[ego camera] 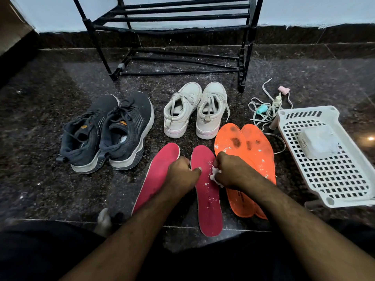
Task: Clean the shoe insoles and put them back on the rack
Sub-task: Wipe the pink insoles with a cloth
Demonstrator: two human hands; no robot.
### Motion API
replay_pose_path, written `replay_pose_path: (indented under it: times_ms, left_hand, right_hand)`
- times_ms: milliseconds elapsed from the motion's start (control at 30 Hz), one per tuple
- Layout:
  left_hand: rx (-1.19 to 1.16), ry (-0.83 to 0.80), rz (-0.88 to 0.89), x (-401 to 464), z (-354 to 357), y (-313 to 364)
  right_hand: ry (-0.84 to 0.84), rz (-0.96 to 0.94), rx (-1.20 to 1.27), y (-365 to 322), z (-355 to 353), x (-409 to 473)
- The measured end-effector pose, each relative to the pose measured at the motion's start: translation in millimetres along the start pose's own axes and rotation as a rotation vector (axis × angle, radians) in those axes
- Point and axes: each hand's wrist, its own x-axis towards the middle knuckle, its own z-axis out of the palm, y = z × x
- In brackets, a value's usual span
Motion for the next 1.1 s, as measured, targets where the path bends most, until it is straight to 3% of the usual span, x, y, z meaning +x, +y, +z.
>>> replay_pose_path:
  times_ms: [433,633,767,967,1100]
  left_hand:
    - [-0.435,-0.218,-0.12,-7.3,0.8,8.4]
    - [-0.819,-0.219,-0.27,-5.3,-11.8,22.6]
    - [-0.957,-0.388,-0.415,-10.2,-18.3,29.4]
    - [-1.007,-0.467,-0.404,-14.1,-20.8,35.5]
    - [-0.982,-0.488,-0.405,-14.8,-22.8,32.3]
  right_hand:
    - [-0.088,-0.022,0.052,0.0,-12.1,-6.1]
    - [-0.076,-0.036,0.499,1.3,-25.2,-12.3]
    - [-0.094,-0.087,0.733,-4.9,-27.5,-25.1]
    - [-0.028,-0.101,0.673,-1.6,-33.1,-33.7]
    - [0.201,-0.103,0.373,14.1,-48.7,-28.8]
